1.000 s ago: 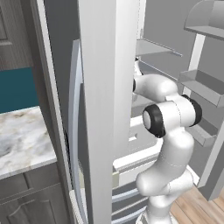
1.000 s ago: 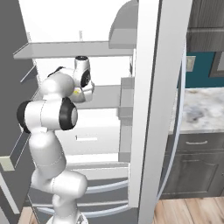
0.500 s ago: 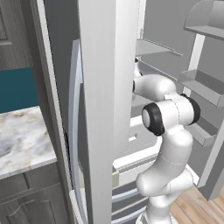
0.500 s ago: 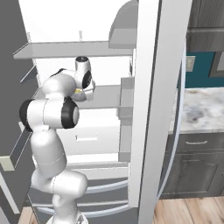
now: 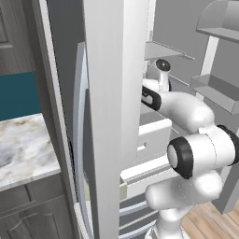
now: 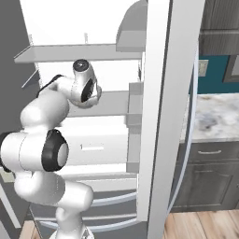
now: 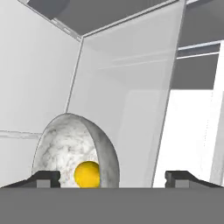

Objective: Move the cup from next to the sink to the open cabinet. Then, move the bowl with the lemon to the fridge to clear the area for faucet cleaning.

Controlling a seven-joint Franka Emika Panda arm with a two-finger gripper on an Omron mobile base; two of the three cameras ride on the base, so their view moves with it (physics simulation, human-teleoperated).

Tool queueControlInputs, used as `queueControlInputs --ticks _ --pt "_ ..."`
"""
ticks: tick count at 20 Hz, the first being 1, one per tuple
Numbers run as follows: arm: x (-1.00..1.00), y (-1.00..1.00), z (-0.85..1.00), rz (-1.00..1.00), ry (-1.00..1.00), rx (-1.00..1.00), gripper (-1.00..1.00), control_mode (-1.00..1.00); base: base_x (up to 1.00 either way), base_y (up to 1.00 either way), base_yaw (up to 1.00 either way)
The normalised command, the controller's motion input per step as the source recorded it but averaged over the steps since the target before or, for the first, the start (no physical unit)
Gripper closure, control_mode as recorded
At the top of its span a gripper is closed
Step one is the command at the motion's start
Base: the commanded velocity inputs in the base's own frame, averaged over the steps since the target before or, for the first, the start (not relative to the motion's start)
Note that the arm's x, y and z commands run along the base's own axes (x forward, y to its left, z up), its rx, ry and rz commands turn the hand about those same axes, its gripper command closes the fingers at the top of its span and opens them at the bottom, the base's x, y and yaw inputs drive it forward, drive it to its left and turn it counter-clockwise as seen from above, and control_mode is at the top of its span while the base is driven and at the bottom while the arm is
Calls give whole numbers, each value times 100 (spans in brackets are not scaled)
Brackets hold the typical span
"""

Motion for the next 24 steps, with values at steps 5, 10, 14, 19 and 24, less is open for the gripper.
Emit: queueControlInputs --ticks 5,10,14,19,24 --pt "-100 -39 36 -10 -38 14 -100 -100 0 0 0" --pt "-100 -16 24 -8 -32 6 -100 -100 0 0 0" --pt "-25 -2 6 -1 -7 1 -100 100 -75 -11 -4" --pt "0 0 0 0 0 0 -100 100 -100 -18 -8" --pt "0 0 0 0 0 0 -100 100 -100 -15 -11"
